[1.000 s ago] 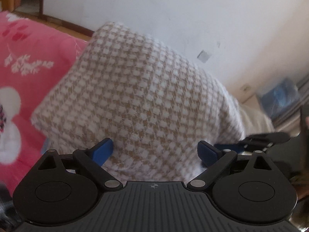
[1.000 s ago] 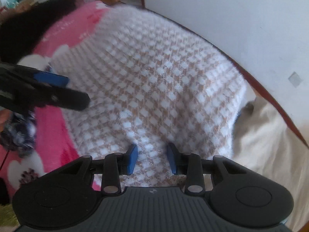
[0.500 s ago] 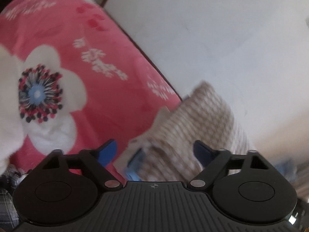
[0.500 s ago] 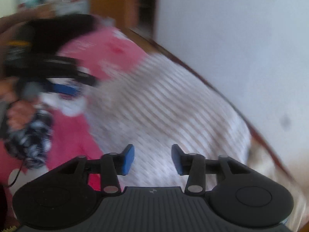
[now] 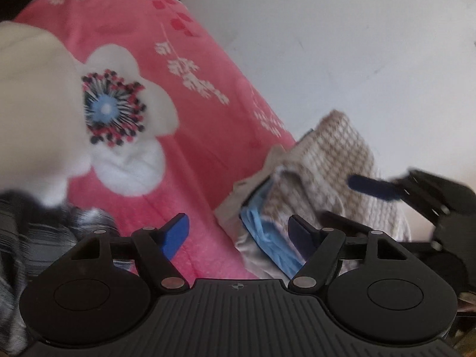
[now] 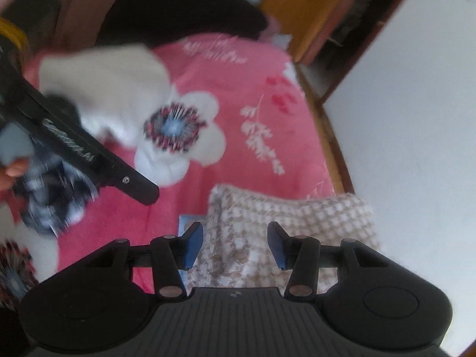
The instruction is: Fold clothes
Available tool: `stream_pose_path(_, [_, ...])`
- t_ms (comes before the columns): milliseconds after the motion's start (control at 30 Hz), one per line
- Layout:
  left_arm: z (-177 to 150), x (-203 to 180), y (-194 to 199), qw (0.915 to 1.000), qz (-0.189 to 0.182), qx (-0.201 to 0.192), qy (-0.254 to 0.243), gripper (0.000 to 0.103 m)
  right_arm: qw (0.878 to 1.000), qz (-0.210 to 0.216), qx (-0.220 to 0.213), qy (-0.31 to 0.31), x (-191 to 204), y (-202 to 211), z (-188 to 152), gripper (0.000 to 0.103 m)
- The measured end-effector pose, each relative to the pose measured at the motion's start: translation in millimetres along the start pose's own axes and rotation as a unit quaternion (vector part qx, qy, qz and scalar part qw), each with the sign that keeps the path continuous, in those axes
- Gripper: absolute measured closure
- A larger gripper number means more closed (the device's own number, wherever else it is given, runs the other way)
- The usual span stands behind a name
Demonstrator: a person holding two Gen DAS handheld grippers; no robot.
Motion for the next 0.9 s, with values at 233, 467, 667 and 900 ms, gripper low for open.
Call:
stream_pose_path(233, [-0.7,-5.9,-20.4,0.9999,-0.001,0.01,-0.007,0.04,0.997,-0.03,0.05,0.052,18.6,-42.9,-5.6,0.052])
stream_pose_path(467, [4.5,-13.6,-26.2,0.9993,-0.008,0.014,-0.033,0.044,0.999,-0.021,0.039,-0.022,-0.9,-33.0,-17.5,0.085])
stream_pose_path(667, [0.3,-28.3,-26.6,0.9961,-0.025,0.005,-0.084,0.061,1.0,-0.016,0.0,-0.01,-12.8,7.0,-22.7,0.087])
stream_pose_path(900, [-0.6,-34.1,-39.3,0.9942,-0.028,0.011,-0.103,0.07,0.999,0.011,0.02,0.048,4.7,-20.2,-33.7,0.087])
Point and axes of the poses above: each gripper's, at about its wrist camera, not at the fingertips, and y roughly against the way its jaws point, x to its left, z to its top, the point moved 9 cm from there along -y, roughly the way its jaws point, and after that the axes turned 10 degrees about x, right-handed, at the moved point
